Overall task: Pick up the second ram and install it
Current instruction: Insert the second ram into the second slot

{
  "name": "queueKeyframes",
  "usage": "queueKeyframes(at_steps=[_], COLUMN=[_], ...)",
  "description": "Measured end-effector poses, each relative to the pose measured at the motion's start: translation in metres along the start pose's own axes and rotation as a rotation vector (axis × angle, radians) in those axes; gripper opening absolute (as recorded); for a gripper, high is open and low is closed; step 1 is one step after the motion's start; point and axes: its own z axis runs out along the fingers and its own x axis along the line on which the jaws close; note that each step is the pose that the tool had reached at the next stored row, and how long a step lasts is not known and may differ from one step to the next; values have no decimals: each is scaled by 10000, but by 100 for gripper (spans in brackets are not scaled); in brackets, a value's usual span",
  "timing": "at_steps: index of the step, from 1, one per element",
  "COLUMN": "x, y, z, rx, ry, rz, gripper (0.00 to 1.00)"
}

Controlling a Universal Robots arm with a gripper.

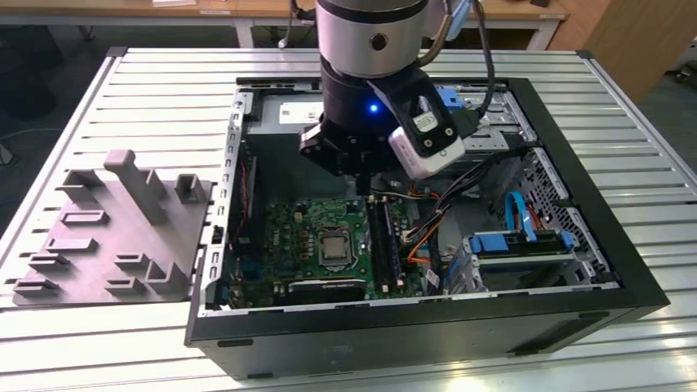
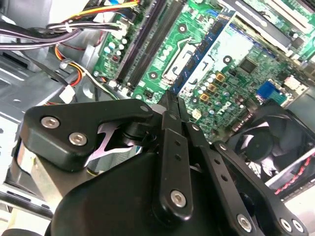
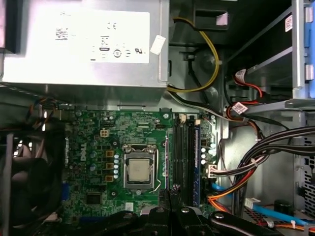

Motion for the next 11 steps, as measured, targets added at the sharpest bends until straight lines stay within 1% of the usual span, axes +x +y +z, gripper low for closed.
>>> queueKeyframes(at_steps=[8, 11], x=[-116, -140], y=[-3, -2], z=[54, 80], rx=[0, -1], ry=[1, 0], rz=[-1, 0], gripper=[12, 12])
